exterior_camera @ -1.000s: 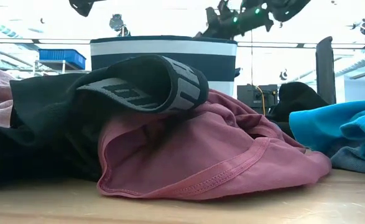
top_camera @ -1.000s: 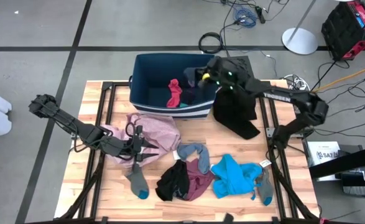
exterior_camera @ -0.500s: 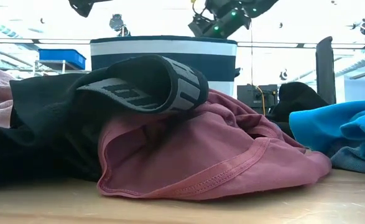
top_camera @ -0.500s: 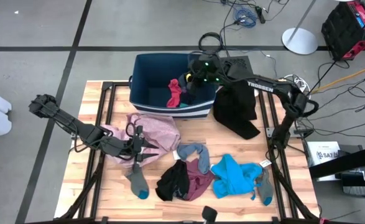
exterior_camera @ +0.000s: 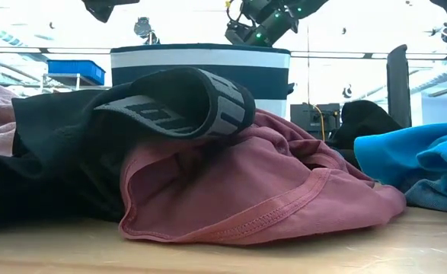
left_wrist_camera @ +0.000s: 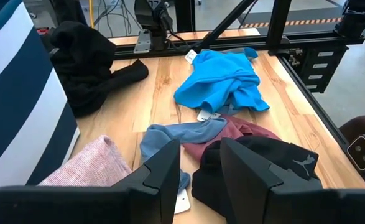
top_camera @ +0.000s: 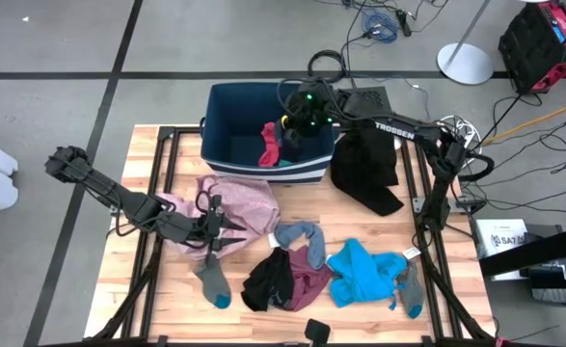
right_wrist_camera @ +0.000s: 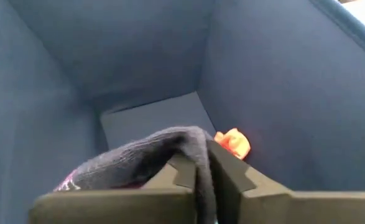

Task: Sort clothes
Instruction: Put the dark blue sock into the blue laundry organizer

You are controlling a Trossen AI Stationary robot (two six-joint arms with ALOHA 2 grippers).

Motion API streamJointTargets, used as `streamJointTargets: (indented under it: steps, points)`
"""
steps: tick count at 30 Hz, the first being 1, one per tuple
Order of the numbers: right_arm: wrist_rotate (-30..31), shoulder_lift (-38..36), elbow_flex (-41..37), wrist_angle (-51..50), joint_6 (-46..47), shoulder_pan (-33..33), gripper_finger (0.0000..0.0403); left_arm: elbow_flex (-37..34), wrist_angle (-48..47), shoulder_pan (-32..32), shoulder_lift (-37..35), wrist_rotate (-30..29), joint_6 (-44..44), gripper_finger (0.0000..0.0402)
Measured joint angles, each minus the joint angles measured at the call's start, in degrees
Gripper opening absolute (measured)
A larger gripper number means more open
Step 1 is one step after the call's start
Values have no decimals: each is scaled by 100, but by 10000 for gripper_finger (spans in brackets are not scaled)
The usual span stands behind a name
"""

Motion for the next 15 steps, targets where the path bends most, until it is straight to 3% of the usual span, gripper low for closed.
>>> streamJointTargets:
  steps: [9,15]
  points:
    - [10,-34,1,-67,47,-10,162,-2,-7,0,0,2,26,125]
    - [38,-273,8,-247,-85,-47,213,-2,-7,0,0,4,26,125]
